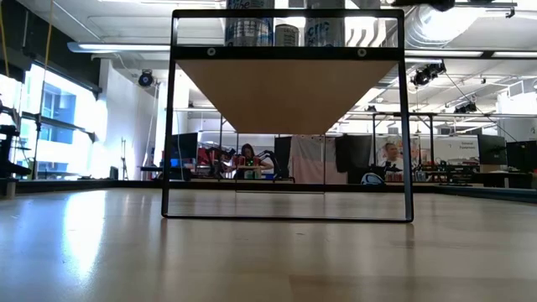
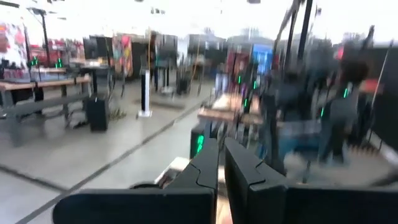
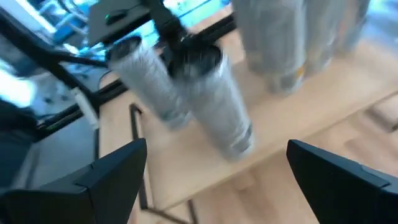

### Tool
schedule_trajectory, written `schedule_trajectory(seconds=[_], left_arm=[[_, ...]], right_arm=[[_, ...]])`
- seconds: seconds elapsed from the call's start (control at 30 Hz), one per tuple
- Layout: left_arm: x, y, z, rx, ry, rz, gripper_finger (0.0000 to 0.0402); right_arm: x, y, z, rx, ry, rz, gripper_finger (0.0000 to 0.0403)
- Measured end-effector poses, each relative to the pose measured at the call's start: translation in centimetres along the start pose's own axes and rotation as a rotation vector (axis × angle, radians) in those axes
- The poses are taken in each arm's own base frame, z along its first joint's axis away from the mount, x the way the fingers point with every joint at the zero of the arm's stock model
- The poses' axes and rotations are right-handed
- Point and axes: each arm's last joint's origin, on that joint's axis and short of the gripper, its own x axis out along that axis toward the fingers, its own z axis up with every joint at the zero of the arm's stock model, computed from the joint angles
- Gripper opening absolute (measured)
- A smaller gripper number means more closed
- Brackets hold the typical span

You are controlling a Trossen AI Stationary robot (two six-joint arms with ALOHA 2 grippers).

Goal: Place canned beverage on shelf
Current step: Adjust the white blue soda can on the shelf

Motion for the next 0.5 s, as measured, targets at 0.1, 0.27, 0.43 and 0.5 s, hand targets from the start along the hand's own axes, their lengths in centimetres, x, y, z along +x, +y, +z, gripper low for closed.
schedule_trajectory(seconds=[0.1, 0.27, 0.43, 0.5], left_arm=[[-0.8, 0.2, 0.4, -0.042, -0.061, 0.003, 0.0000], [-1.5, 0.4, 1.1, -0.053, -0.095, 0.011, 0.0000], [-1.7, 0.5, 1.2, -0.061, -0.100, 0.027, 0.0000], [-1.7, 0.5, 1.1, -0.071, -0.096, 0.027, 0.0000]], right_arm=[[1.6, -0.5, -2.7, 0.029, 0.048, 0.119, 0.0374], [4.6, -0.4, -4.9, -0.008, 0.024, 0.278, 0.0353], [6.0, -0.5, -5.7, -0.092, -0.034, 0.261, 0.0239], [6.0, -0.6, -5.7, -0.136, -0.057, 0.226, 0.0174]])
